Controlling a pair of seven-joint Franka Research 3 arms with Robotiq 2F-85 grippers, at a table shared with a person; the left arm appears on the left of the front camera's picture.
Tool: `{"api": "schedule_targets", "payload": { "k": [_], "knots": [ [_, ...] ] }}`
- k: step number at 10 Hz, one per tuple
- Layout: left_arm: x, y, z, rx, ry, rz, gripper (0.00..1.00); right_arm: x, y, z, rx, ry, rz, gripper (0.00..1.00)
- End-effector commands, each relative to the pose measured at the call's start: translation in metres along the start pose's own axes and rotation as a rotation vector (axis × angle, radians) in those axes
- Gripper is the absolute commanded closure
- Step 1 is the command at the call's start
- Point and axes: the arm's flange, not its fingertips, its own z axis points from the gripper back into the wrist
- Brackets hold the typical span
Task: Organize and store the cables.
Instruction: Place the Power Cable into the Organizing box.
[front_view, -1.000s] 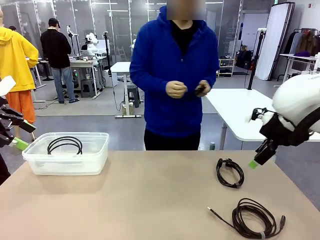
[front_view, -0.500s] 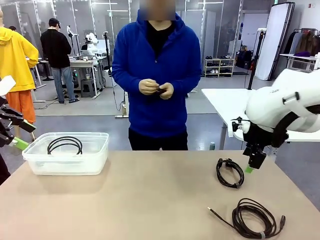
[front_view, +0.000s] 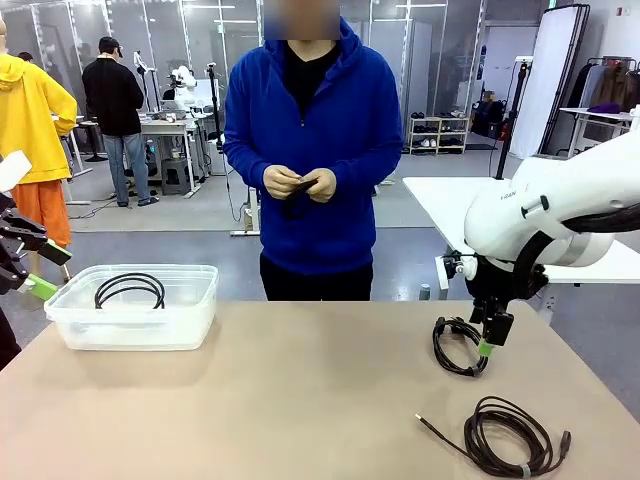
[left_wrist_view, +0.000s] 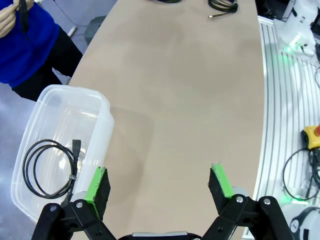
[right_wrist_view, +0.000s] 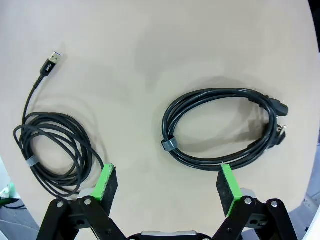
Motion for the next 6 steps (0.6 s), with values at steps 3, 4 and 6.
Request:
{"api": "schedule_targets", "payload": {
  "k": [3,4,6],
  "knots": [
    [0.003,0.000,0.003,0.004,0.021,0.012,0.00,-0.006,-0.011,-0.024,0.050,0.033,0.027,0.00],
    [0.003,0.000,0.003,0.004,0.021,0.012,0.00,-0.007,-0.012,-0.031,0.058,0.044,0.032,0.00],
    [0.003,0.000,0.003,0.004,0.021,0.012,0.00,-0.004,-0.013,-0.044,0.058,0.055,0.043,0.00]
  ]
}}
